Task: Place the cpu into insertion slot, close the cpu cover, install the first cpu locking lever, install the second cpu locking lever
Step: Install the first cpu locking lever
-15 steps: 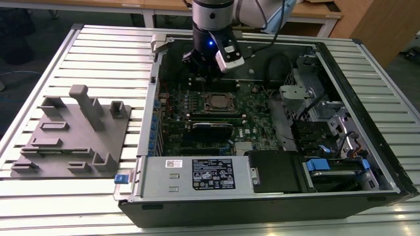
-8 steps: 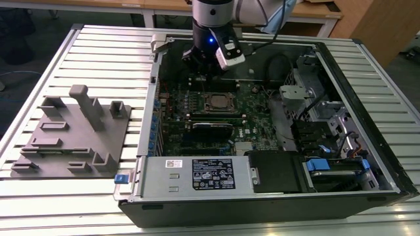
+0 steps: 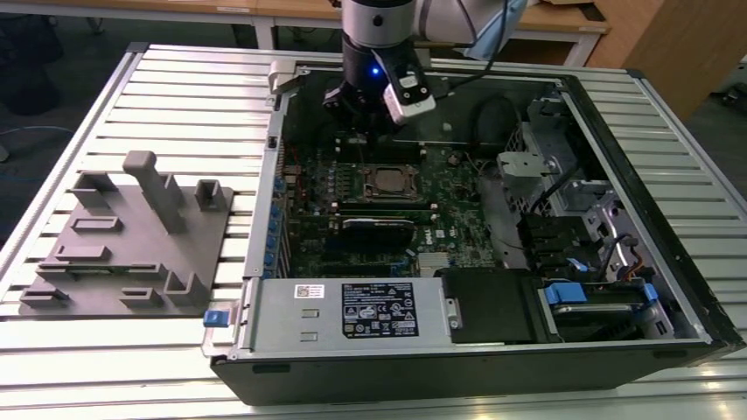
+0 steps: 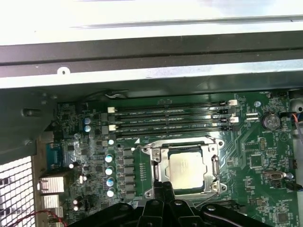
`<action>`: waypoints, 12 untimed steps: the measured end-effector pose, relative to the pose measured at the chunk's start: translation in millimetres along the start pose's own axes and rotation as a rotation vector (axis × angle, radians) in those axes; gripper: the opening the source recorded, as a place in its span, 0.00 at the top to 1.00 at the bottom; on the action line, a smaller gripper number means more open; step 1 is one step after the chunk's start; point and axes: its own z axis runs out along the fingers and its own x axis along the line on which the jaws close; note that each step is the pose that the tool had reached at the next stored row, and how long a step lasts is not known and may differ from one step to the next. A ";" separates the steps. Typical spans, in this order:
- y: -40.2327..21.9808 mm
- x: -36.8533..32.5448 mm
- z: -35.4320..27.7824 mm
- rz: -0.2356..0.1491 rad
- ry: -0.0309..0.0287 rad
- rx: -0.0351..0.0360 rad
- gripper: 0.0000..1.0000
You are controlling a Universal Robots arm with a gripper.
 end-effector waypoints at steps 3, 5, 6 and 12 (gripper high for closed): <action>-0.5 6.5 0.0 0.000 -0.0002 -0.0002 0.89; -0.9 10.6 -0.1 0.000 -0.0001 -0.0002 0.89; -1.1 12.7 -0.1 0.000 -0.0001 -0.0001 0.89; -2.2 25.4 -0.4 0.000 -0.0002 -0.0002 0.89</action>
